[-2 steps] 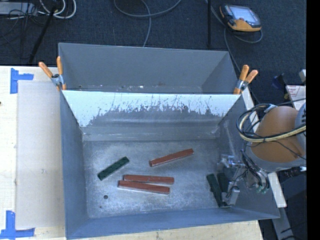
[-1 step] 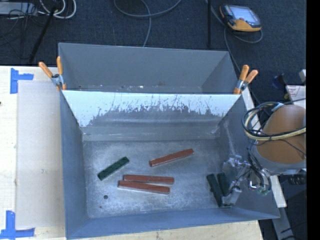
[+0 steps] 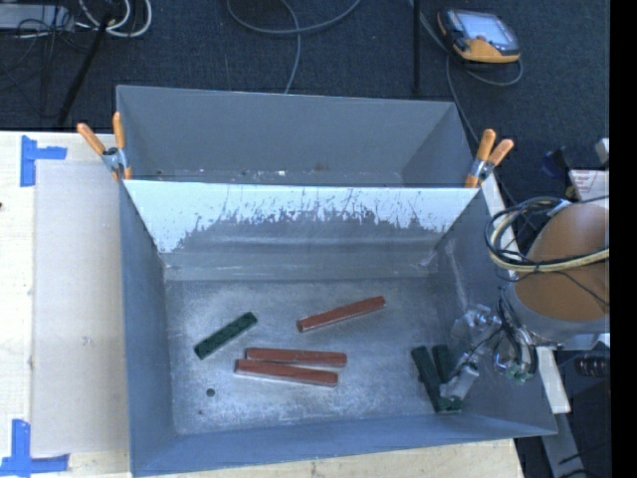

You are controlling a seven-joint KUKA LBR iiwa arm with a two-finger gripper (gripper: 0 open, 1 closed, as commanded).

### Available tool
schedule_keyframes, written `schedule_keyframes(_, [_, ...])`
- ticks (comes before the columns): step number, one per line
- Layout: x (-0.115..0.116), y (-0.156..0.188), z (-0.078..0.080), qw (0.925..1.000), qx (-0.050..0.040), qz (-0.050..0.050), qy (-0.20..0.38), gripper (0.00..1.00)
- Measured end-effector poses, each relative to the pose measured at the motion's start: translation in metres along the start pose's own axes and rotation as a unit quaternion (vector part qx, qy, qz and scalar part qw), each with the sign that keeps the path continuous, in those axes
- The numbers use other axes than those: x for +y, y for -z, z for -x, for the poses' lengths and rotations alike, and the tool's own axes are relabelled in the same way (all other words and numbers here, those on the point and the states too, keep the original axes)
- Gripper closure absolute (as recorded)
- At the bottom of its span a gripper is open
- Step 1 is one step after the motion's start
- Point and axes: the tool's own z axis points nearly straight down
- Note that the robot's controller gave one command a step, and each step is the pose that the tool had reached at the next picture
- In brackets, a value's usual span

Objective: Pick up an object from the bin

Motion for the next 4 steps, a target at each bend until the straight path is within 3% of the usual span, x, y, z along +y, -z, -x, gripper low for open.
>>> schedule_keyframes(1, [-0.0032,-0.0360,-0.0049,0.9997,0.0031,0.003,-0.024,0.00])
schedule_keyframes(2, [-0.0015,-0.0358,-0.0055,0.9998,0.0022,0.001,-0.021,0.00])
schedule_keyframes(3, [-0.0001,-0.0346,-0.0053,0.9998,0.0023,0.002,-0.021,1.00])
schedule_keyframes(4, [0.0029,-0.0336,-0.0072,0.9998,0.0040,0.002,-0.018,1.00])
